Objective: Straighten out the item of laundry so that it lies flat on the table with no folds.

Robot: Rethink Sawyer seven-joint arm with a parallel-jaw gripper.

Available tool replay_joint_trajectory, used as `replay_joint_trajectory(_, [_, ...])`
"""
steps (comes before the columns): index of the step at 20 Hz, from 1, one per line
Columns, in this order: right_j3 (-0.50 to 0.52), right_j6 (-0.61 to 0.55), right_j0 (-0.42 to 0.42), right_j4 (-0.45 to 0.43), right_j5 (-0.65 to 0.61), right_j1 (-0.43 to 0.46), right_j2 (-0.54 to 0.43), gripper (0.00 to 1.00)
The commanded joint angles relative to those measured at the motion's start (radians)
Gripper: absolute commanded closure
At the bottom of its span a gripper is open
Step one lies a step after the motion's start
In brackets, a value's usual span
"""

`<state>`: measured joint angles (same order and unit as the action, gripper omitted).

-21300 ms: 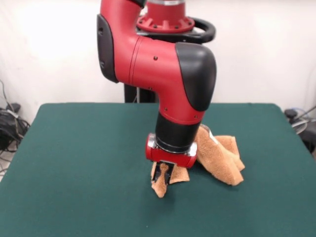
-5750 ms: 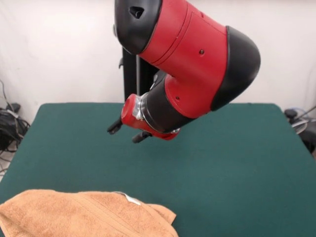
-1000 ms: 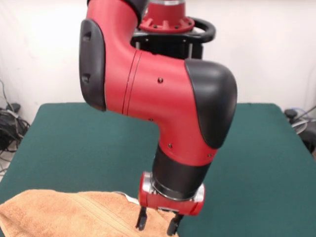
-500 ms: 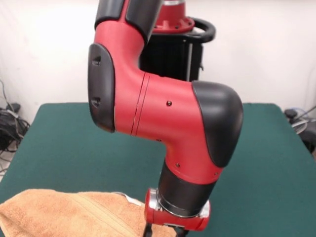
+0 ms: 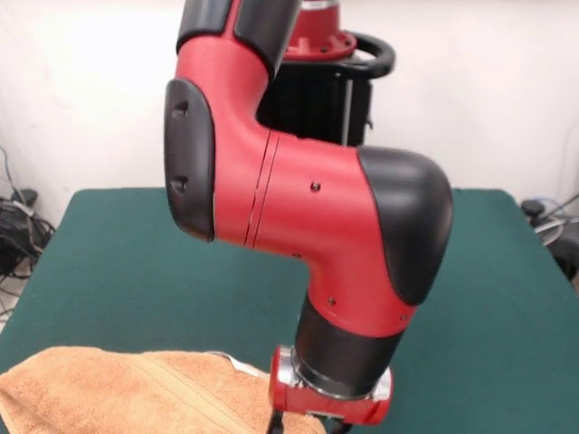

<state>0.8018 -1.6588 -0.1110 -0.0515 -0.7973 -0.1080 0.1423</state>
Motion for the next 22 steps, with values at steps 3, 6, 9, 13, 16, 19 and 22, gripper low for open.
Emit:
replay_joint_trajectory(3, [0.284,-0.182,0.053,0.056,-0.095,-0.298,-0.008,0.00])
replay_joint_trajectory(6, [0.354,-0.146,0.059,0.052,-0.135,-0.381,0.000,0.00])
replay_joint_trajectory(9, [0.429,-0.097,0.053,0.035,-0.145,-0.457,0.002,0.00])
replay_joint_trajectory(13, [0.489,-0.046,0.040,0.012,-0.162,-0.522,0.000,0.00])
replay_joint_trajectory(16, [0.540,-0.032,0.034,-0.005,-0.136,-0.558,-0.005,0.00])
replay_joint_trajectory(19, [0.565,-0.046,0.037,-0.024,-0.107,-0.569,-0.004,0.00])
replay_joint_trajectory(22, [0.579,-0.069,0.044,-0.039,-0.080,-0.577,0.002,0.00])
